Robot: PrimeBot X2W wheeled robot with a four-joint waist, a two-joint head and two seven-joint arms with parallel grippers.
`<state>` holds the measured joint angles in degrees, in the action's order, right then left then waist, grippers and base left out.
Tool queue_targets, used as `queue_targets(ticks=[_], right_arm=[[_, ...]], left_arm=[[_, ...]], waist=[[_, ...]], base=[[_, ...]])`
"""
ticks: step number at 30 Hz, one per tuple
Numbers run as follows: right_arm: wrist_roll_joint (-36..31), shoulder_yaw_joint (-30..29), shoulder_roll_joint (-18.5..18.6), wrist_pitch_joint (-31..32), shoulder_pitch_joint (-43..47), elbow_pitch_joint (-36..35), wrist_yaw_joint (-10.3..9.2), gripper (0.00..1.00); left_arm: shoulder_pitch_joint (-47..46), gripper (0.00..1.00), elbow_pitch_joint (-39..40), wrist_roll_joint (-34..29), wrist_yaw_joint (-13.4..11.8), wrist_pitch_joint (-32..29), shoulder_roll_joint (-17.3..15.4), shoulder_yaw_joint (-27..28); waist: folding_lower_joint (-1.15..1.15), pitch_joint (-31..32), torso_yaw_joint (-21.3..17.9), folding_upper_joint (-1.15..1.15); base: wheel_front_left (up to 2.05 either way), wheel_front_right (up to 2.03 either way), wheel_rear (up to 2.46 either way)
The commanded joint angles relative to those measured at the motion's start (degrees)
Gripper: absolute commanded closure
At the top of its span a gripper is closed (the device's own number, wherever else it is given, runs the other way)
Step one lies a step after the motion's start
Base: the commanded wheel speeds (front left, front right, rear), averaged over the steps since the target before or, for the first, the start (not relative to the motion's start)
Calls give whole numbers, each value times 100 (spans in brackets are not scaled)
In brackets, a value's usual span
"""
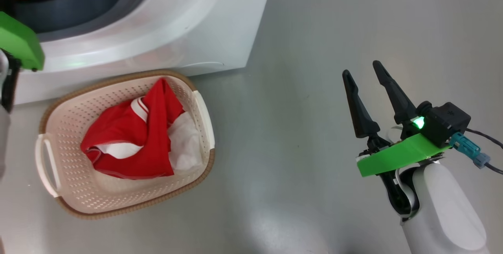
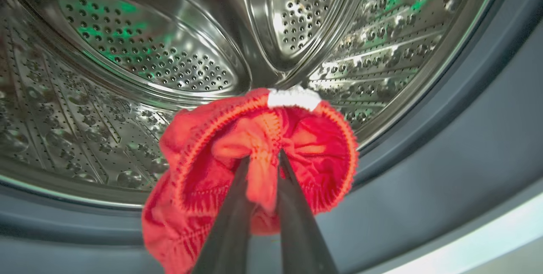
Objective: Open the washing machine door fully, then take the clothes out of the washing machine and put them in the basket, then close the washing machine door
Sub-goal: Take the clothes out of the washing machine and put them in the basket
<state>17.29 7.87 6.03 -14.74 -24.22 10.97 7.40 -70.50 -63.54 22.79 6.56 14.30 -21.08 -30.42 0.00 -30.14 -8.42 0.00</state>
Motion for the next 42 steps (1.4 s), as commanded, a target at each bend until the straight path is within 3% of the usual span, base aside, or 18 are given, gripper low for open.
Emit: queue_targets(ticks=[1, 10, 22, 42], right_arm=[[-31, 55, 34, -26, 223, -109, 9, 0], [-22, -44, 161, -26, 403, -106, 9, 0], [-20, -130, 254, -26, 609, -116, 9, 0], [-1, -122, 362, -26, 773, -124, 9, 0]], left_arm=[[124, 100, 363, 52, -87, 67, -276, 217], [1582, 100, 2366, 88, -306, 69, -254, 1315], [3305, 100, 4575, -326, -274, 69, 289, 2521], [5282, 100, 7179, -895, -102, 70, 952, 3325]], waist=[[0, 109, 103, 0], [0, 368, 311, 0], [0, 623, 501, 0], [0, 836, 620, 0]], base=[[0, 0, 0], [0, 0, 0], [0, 0, 0], [0, 0, 0]])
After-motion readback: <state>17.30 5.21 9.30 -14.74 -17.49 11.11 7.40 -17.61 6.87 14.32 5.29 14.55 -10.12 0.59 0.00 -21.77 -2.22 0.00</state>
